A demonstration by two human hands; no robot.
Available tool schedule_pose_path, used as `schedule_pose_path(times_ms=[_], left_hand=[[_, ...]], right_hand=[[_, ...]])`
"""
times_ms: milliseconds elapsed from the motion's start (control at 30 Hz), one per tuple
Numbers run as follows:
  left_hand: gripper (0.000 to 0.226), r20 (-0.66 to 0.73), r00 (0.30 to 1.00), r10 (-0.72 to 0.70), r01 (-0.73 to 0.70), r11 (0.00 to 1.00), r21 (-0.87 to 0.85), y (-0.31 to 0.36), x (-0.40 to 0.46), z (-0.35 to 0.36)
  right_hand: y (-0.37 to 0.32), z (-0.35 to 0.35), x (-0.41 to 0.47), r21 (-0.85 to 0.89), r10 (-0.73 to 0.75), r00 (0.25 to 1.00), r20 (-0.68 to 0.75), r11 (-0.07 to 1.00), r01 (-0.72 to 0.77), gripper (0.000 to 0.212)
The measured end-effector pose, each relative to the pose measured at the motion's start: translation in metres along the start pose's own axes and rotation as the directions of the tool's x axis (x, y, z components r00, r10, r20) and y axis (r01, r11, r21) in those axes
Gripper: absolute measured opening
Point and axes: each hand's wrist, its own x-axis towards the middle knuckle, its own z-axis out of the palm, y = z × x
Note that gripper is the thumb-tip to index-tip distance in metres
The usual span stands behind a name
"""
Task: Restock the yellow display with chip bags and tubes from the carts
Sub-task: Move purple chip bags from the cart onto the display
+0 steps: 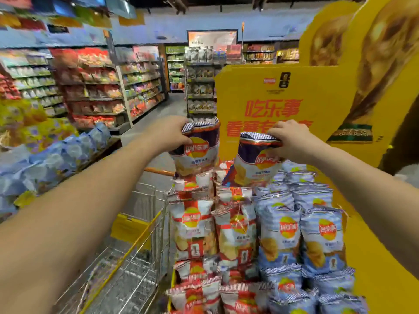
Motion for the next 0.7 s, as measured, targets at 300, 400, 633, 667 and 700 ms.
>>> schedule_pose_path(times_ms=[300, 400, 633, 667, 700], left_hand=[[0.039, 0.015, 0.986, 0.165, -0.165, 0.986, -0.009, -0.089, 0.157, 0.054], [0.053, 0.028, 0.979, 0.201, -0.202, 0.978, 0.044, -0.100, 0.186, 0.075], [0.062, 0.193, 0.968, 0.162, -0.160, 0.987, -0.026, -0.117, 0.233, 0.130], [0.065, 0.225, 0.961, 0.158, -0.151, 0.987, -0.048, -0.118, 0.239, 0.136], [0.066, 0.262, 0.952, 0.160, -0.145, 0.987, -0.077, -0.118, 0.244, 0.142]], right_hand=[[-0.010, 0.035, 0.120, -0.036, 0.256, 0.965, 0.050, 0.967, -0.254, 0.033], [-0.014, 0.047, 0.141, -0.069, 0.310, 0.950, 0.041, 0.949, -0.306, 0.032], [-0.023, 0.091, 0.183, -0.079, 0.291, 0.955, 0.063, 0.955, -0.285, 0.041], [-0.021, 0.098, 0.187, -0.079, 0.283, 0.956, 0.077, 0.958, -0.277, 0.040], [-0.019, 0.104, 0.191, -0.074, 0.276, 0.956, 0.097, 0.960, -0.270, 0.039]])
